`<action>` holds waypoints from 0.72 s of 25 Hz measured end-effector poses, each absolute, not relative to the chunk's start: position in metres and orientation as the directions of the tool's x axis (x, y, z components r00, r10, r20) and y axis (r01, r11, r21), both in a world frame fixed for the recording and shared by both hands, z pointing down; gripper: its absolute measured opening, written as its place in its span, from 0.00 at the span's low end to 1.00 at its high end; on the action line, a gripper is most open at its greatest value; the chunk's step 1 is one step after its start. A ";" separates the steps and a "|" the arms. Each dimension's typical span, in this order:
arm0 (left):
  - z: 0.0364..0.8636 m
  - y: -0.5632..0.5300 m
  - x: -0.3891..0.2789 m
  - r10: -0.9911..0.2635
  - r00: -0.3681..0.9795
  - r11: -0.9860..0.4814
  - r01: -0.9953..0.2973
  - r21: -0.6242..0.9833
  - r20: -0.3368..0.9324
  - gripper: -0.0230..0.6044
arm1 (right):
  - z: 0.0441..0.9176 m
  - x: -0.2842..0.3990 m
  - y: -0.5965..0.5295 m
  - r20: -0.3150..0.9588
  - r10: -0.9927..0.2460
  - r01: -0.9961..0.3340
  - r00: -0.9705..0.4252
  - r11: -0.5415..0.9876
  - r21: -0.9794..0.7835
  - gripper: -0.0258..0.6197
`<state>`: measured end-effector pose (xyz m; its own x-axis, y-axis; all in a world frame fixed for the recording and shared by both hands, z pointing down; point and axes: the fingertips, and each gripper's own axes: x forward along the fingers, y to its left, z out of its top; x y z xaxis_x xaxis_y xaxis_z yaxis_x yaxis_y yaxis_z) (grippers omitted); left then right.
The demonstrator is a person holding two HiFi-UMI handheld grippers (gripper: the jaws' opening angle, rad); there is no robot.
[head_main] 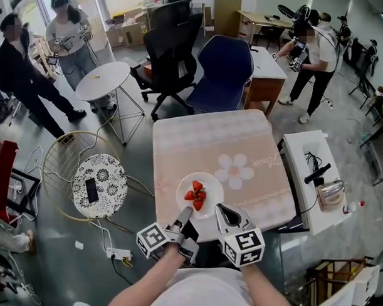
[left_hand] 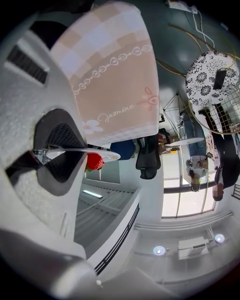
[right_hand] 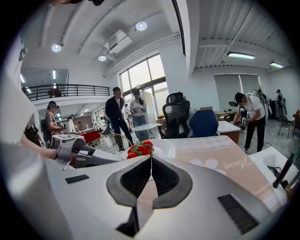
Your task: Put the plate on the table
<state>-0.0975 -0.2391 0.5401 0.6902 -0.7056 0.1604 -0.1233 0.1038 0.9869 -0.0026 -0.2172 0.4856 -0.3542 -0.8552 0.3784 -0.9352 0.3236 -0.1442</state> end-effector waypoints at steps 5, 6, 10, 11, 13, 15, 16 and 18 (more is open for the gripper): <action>0.551 -0.255 -0.074 -0.711 0.680 0.121 -0.131 0.984 0.179 0.06 | 0.494 0.024 -0.241 0.391 -0.835 -0.922 -0.387 0.351 -0.165 0.05; 0.553 -0.259 -0.071 -0.713 0.677 0.126 -0.133 0.983 0.183 0.06 | 0.496 0.028 -0.246 0.394 -0.831 -0.920 -0.393 0.355 -0.169 0.05; 0.563 -0.273 -0.054 -0.716 0.670 0.139 -0.138 0.981 0.196 0.06 | 0.504 0.044 -0.265 0.405 -0.816 -0.911 -0.413 0.373 -0.176 0.05; 0.565 -0.277 -0.050 -0.716 0.670 0.139 -0.141 0.980 0.198 0.06 | 0.507 0.049 -0.268 0.410 -0.812 -0.909 -0.416 0.377 -0.178 0.05; 0.569 -0.284 -0.042 -0.715 0.670 0.137 -0.146 0.980 0.200 0.06 | 0.513 0.057 -0.274 0.421 -0.803 -0.907 -0.422 0.381 -0.182 0.05; 0.573 -0.290 -0.036 -0.716 0.667 0.140 -0.148 0.979 0.204 0.06 | 0.518 0.063 -0.281 0.428 -0.796 -0.904 -0.428 0.385 -0.188 0.05; 0.575 -0.293 -0.033 -0.718 0.665 0.143 -0.149 0.978 0.206 0.06 | 0.520 0.066 -0.284 0.431 -0.792 -0.902 -0.432 0.387 -0.193 0.05; 0.579 -0.298 -0.029 -0.719 0.662 0.149 -0.151 0.977 0.212 0.06 | 0.524 0.071 -0.291 0.434 -0.786 -0.897 -0.441 0.393 -0.201 0.05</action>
